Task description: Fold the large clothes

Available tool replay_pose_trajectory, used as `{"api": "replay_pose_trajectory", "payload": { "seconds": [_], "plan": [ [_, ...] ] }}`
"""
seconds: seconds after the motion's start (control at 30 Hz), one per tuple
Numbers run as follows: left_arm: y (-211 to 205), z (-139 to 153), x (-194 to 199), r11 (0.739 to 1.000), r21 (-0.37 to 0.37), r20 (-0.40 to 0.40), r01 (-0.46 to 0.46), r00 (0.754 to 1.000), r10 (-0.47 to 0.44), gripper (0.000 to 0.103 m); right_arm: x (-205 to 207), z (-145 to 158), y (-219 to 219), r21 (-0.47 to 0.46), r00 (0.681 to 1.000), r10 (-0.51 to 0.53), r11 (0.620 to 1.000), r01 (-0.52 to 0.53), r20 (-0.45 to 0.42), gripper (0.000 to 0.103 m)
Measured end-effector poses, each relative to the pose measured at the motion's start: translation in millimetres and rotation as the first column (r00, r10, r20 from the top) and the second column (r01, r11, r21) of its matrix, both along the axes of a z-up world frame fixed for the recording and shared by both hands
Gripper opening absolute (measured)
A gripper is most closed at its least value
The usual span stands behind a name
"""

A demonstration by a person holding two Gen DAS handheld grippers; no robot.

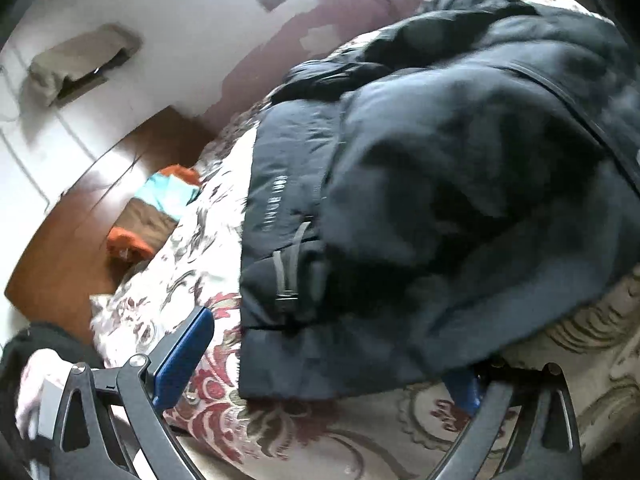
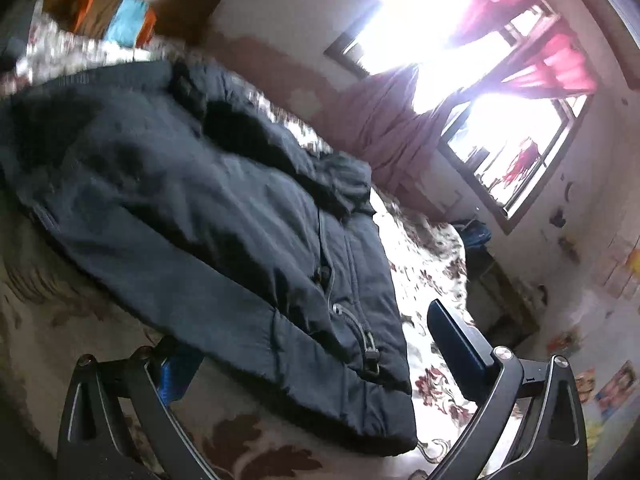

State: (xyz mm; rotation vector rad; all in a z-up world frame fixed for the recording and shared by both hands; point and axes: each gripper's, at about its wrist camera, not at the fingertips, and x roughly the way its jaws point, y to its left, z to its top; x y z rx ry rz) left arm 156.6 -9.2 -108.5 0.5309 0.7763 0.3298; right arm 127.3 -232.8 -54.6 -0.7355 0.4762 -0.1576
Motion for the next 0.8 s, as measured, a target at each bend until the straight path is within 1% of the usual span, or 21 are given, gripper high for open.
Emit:
{"api": "replay_pose_trajectory", "payload": {
  "seconds": [0.07, 0.17, 0.27, 0.33, 0.43, 0.47, 0.5, 0.53, 0.6, 0.67, 0.73, 0.8],
  "plan": [
    [4.5, 1.8, 0.9, 1.0, -0.025, 0.005, -0.011, 1.0, 0.011, 0.103, 4.9, -1.6, -2.9, -0.001, 0.999, -0.029, 1.0, 0.029, -0.016, 0.101],
    [3.9, 1.6, 0.4, 1.0, -0.003, 0.017, -0.011, 1.0, 0.011, 0.102, 6.3, 4.4, -7.9, 0.028, 0.999, -0.048, 0.998, 0.049, -0.005, 0.101],
    [-1.6, 2.8, -4.0, 1.0, 0.014, 0.038, 0.007, 0.999, -0.008, 0.095, 5.5, 8.3, -10.9, 0.048, 0.999, -0.051, 0.998, 0.051, 0.005, 0.1],
    [-3.6, 3.5, -5.9, 1.0, 0.018, 0.048, 0.018, 0.999, -0.019, 0.091, 5.3, 10.6, -12.9, 0.071, 0.999, -0.04, 0.997, 0.04, 0.002, 0.095],
    [-7.2, 4.1, -7.0, 0.999, 0.02, 0.054, 0.039, 0.998, -0.04, 0.079, 4.5, 11.3, -16.1, 0.115, 1.0, -0.019, 0.993, 0.021, -0.022, 0.078],
    [-8.9, 4.2, -8.1, 0.999, 0.022, 0.056, 0.049, 0.997, -0.05, 0.072, 5.0, 11.7, -17.6, 0.137, 0.999, -0.006, 0.991, 0.011, -0.038, 0.07],
    [-9.9, 4.4, -8.7, 0.998, 0.023, 0.058, 0.056, 0.997, -0.058, 0.067, 4.8, 11.4, -18.5, 0.153, 0.999, 0.003, 0.988, 0.004, -0.047, 0.064],
    [-11.0, 4.5, -9.4, 0.998, 0.024, 0.06, 0.065, 0.996, -0.066, 0.065, 4.3, 11.5, -18.9, 0.168, 0.998, 0.012, 0.986, -0.003, -0.054, 0.061],
    [-11.7, 4.3, -9.6, 0.997, 0.019, 0.056, 0.074, 0.996, -0.075, 0.055, 3.6, 9.7, -18.2, 0.177, 0.998, 0.028, 0.984, -0.016, -0.064, 0.045],
    [-10.8, 4.2, -9.5, 0.997, 0.004, 0.049, 0.082, 0.995, -0.082, 0.049, 2.7, 6.3, -15.3, 0.17, 0.997, 0.039, 0.985, -0.027, -0.07, 0.035],
    [-10.4, 4.8, -9.9, 0.996, -0.007, 0.051, 0.088, 0.995, -0.087, 0.047, 1.7, 4.5, -13.5, 0.168, 0.996, 0.044, 0.985, -0.032, -0.073, 0.032],
    [-10.6, 5.0, -10.6, 0.996, -0.011, 0.054, 0.094, 0.994, -0.093, 0.044, 1.0, 5.0, -15.5, 0.2, 0.995, 0.053, 0.979, -0.035, -0.085, 0.031]
  ]
}}
